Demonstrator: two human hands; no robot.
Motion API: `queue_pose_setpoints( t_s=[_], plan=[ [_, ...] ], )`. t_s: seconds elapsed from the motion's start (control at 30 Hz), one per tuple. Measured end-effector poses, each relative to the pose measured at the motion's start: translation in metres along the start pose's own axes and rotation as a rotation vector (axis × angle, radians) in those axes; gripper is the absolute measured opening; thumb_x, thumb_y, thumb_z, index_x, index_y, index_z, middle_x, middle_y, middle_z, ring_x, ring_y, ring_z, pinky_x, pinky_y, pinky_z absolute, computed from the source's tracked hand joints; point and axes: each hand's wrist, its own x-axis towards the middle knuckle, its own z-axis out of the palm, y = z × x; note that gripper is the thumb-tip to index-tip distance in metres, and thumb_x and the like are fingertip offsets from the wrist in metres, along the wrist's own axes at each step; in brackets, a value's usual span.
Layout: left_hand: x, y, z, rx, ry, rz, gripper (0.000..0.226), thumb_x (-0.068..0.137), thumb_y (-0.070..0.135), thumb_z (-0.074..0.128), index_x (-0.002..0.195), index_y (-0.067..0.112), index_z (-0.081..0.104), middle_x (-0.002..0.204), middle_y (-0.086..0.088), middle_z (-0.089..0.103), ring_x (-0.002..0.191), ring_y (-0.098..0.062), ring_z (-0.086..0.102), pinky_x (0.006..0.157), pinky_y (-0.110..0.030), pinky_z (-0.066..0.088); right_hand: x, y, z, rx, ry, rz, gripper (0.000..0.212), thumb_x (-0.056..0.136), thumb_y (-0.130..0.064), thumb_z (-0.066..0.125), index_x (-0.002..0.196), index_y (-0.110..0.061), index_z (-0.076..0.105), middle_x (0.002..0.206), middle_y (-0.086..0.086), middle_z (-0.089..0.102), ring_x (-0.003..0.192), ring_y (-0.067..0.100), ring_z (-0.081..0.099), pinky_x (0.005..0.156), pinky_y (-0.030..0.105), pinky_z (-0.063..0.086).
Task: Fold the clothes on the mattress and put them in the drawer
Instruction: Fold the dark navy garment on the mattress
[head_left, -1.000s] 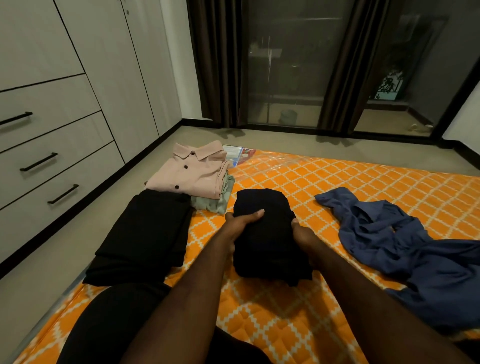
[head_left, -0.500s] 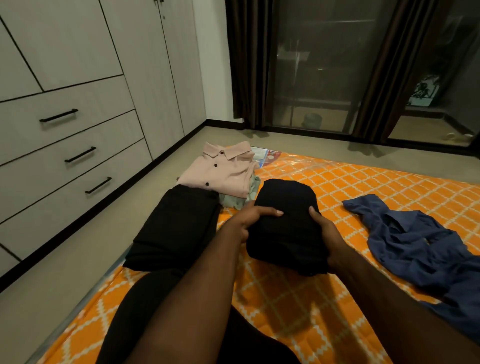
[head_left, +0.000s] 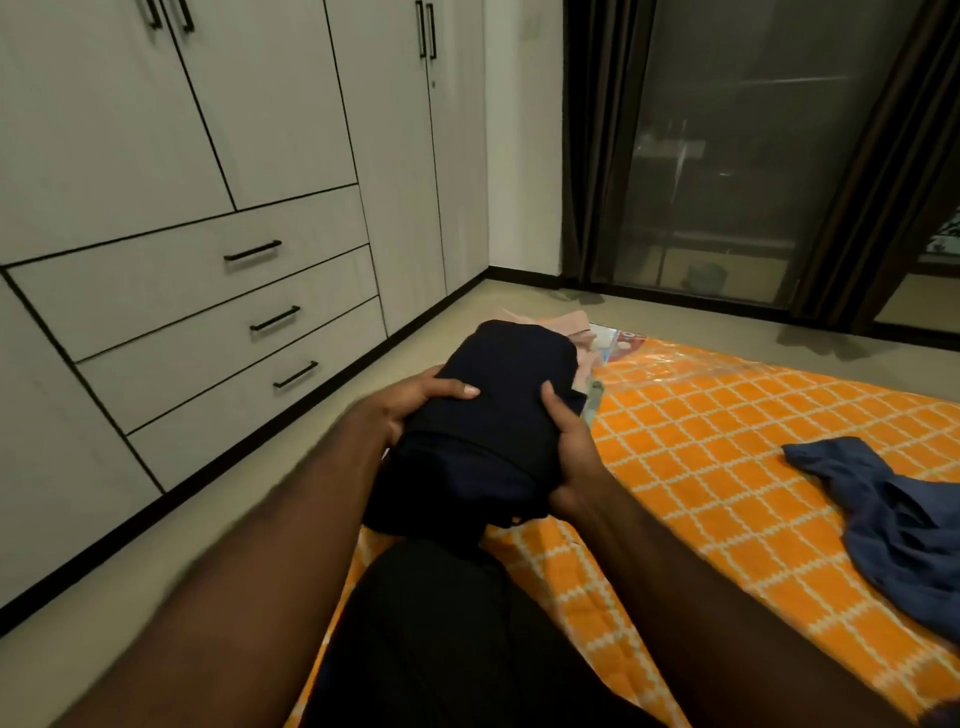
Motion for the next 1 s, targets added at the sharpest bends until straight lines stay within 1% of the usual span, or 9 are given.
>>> queue_pose_setpoints(
  t_s=[0.27,0.4,0.5,0.6,0.67,0.77,0.83,0.93,1.0],
  plan=[
    [0.001,-0.039,-0.062,0.095,0.149,-0.199,0.039,0.085,0.028,0.075,0.122,0.018,0.067,0.105,-0.008,0.078,0.103,-0.03,0.071,0.09,-0.039,0.057,0.07,0.061,0.019,-0.226,0.174,0.115,0.068,0.077,-0.053,0.084,0.127,-0.01,0.067,0.113,0.016,0.075,0.102,0.039,0.073,0.091,0.058,0.058],
    [0.018,-0.062,-0.072,0.104,0.211,-0.197,0.054,0.078,0.033,0.079,0.127,0.02,0.062,0.113,-0.011,0.074,0.103,-0.033,0.07,0.091,-0.043,0.057,0.078,0.067,0.015,-0.29,0.226,0.086,0.063,0.08,-0.047,0.084,0.125,-0.007,0.066,0.114,0.014,0.074,0.099,0.036,0.073,0.087,0.053,0.061],
    [0.017,-0.059,-0.072,0.132,0.202,-0.197,0.049,0.082,0.034,0.076,0.125,0.023,0.057,0.118,-0.009,0.069,0.104,-0.031,0.068,0.08,-0.038,0.056,0.079,0.064,0.013,-0.315,0.228,0.1,0.064,0.078,-0.048,0.085,0.126,-0.01,0.066,0.114,0.013,0.075,0.101,0.035,0.073,0.088,0.052,0.061],
    [0.017,-0.055,-0.07,0.191,0.175,-0.162,0.046,0.084,0.032,0.074,0.126,0.018,0.06,0.115,-0.009,0.071,0.103,-0.029,0.069,0.085,-0.04,0.058,0.08,0.065,0.011,-0.331,0.256,0.086,0.074,0.071,-0.053,0.089,0.127,-0.011,0.066,0.115,0.013,0.075,0.102,0.037,0.073,0.09,0.055,0.06],
    [0.018,-0.054,-0.069,0.287,0.23,-0.104,0.067,0.077,0.038,0.076,0.135,0.015,0.056,0.123,-0.008,0.067,0.107,-0.028,0.068,0.094,-0.043,0.057,0.081,0.066,0.012,-0.366,0.307,0.047,0.095,0.053,-0.064,0.092,0.129,-0.013,0.065,0.116,0.011,0.074,0.101,0.035,0.073,0.088,0.053,0.061],
    [0.016,-0.047,-0.064,0.507,0.435,-0.074,0.104,0.054,0.065,0.07,0.149,0.032,0.041,0.144,-0.011,0.044,0.125,-0.034,0.052,0.103,-0.051,0.049,0.084,0.063,0.011,-0.529,0.415,-0.021,0.127,0.031,-0.085,0.084,0.134,-0.014,0.061,0.125,0.007,0.068,0.106,0.032,0.068,0.092,0.049,0.059],
    [0.016,-0.04,-0.058,0.608,0.484,-0.052,0.107,0.055,0.076,0.062,0.151,0.034,0.037,0.15,-0.014,0.038,0.133,-0.038,0.044,0.108,-0.055,0.044,0.078,0.055,0.009,-0.606,0.428,-0.062,0.129,0.033,-0.091,0.078,0.134,-0.014,0.06,0.126,0.008,0.067,0.104,0.031,0.067,0.088,0.046,0.059],
    [0.015,-0.026,-0.042,0.737,0.52,0.007,0.105,0.063,0.086,0.058,0.15,0.03,0.038,0.15,-0.015,0.04,0.135,-0.038,0.043,0.108,-0.056,0.042,0.054,0.033,0.009,-0.65,0.426,-0.06,0.118,0.043,-0.092,0.074,0.129,-0.013,0.06,0.111,0.007,0.067,0.079,0.024,0.063,0.059,0.034,0.054],
    [0.016,-0.017,-0.027,0.806,0.54,0.063,0.105,0.063,0.092,0.052,0.145,0.028,0.044,0.145,-0.013,0.046,0.132,-0.037,0.045,0.106,-0.055,0.044,0.037,0.017,0.002,-0.663,0.447,-0.067,0.092,0.07,-0.077,0.074,0.134,-0.015,0.055,0.11,0.006,0.063,0.086,0.026,0.064,0.069,0.036,0.056]
  ],
)
